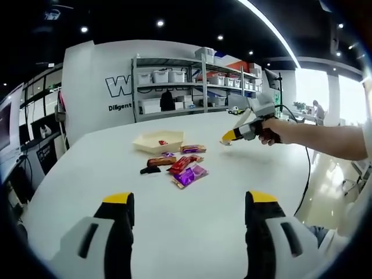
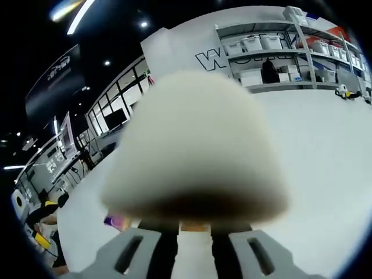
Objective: Place the target food into the container with the food tongs after gripping and lifting it, then release it inside without dropping or visibly crushing the food.
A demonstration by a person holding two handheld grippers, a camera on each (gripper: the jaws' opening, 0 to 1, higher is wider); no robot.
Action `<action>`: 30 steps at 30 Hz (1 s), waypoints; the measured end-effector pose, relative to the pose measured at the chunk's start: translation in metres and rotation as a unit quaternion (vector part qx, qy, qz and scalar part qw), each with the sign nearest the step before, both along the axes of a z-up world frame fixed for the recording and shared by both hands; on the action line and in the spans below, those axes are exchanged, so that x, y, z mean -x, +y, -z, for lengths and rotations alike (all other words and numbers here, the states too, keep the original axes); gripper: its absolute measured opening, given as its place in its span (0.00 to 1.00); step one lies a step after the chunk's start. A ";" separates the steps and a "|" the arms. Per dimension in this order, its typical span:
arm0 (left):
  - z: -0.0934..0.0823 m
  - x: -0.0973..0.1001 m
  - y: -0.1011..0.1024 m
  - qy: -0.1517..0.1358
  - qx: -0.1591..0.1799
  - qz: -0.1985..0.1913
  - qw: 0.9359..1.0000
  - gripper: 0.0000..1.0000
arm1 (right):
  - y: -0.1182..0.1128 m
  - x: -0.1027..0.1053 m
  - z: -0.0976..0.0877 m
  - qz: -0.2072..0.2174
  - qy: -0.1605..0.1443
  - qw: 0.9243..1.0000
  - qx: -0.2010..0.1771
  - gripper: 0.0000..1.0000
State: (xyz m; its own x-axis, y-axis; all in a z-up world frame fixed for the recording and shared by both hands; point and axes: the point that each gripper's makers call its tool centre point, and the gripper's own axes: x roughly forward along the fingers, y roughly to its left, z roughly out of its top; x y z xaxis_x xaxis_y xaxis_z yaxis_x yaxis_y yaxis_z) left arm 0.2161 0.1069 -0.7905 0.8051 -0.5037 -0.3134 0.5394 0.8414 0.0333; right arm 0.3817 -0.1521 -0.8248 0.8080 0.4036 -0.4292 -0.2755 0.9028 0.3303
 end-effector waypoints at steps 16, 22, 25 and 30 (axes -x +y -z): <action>0.008 -0.007 0.015 0.005 0.006 -0.008 1.000 0.76 | 0.033 -0.029 -0.035 -0.037 -0.016 0.997 0.064 0.15; 0.014 -0.008 0.020 0.010 0.008 -0.010 1.000 0.76 | 0.046 -0.036 -0.035 -0.045 -0.011 0.996 0.073 0.13; 0.016 -0.007 0.020 0.014 0.011 -0.010 1.000 0.76 | 0.052 -0.039 -0.020 -0.045 0.010 0.997 0.064 0.13; 0.017 -0.006 0.022 0.014 0.008 -0.010 1.000 0.76 | 0.051 -0.040 -0.009 -0.050 0.008 0.994 0.092 0.15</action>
